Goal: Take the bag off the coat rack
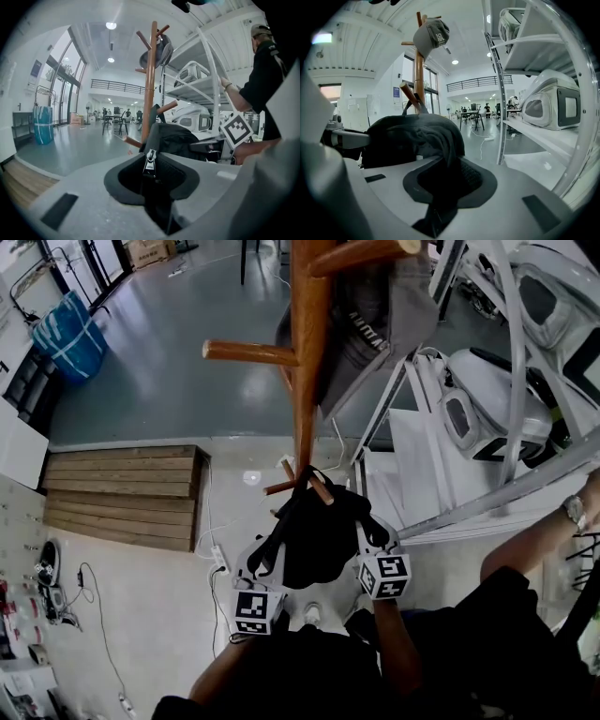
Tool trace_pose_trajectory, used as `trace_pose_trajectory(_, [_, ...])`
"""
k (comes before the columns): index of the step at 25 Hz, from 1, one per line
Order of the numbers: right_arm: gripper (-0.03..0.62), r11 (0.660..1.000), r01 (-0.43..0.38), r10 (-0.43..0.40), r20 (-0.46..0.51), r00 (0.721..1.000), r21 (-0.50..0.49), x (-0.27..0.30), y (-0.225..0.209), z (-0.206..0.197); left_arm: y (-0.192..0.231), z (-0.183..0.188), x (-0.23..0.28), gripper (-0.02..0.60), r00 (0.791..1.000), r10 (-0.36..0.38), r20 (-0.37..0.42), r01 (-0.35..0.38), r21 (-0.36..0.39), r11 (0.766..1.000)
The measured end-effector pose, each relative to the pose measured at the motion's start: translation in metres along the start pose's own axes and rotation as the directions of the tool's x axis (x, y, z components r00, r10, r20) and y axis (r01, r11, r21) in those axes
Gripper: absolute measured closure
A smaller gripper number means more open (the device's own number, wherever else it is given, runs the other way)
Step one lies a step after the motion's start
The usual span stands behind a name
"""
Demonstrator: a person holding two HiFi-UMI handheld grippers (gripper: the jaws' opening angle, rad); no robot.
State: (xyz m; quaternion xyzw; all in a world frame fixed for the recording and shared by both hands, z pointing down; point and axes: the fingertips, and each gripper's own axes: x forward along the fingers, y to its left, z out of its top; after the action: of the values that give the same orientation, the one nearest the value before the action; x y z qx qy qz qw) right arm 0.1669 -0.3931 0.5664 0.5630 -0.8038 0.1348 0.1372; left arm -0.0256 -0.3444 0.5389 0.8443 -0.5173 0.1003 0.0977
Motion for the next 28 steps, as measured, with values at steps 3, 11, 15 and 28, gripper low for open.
trace_pose_trajectory(3, [0.528,1.0,-0.001,0.001,0.018,1.0,0.002,-0.006,0.002,0.006,-0.003,0.007,-0.006,0.499,1.0,0.0,0.021,0.0,0.002,1.0])
trace_pose_trajectory(11, [0.53,1.0,0.004,-0.004,0.064,0.998,-0.001,-0.022,0.007,0.024,-0.012,0.024,-0.02,0.499,0.997,-0.013,0.073,0.012,0.015,1.0])
trace_pose_trajectory(15, [0.53,1.0,0.01,-0.011,0.077,0.997,0.005,-0.036,0.007,0.026,-0.018,0.029,-0.027,0.499,0.996,-0.024,0.086,0.021,0.032,0.999])
trace_pose_trajectory(28, [0.531,1.0,0.013,-0.016,0.111,0.994,0.021,-0.092,0.01,0.021,-0.06,0.033,-0.061,0.5,0.992,-0.046,0.113,0.04,0.052,0.998])
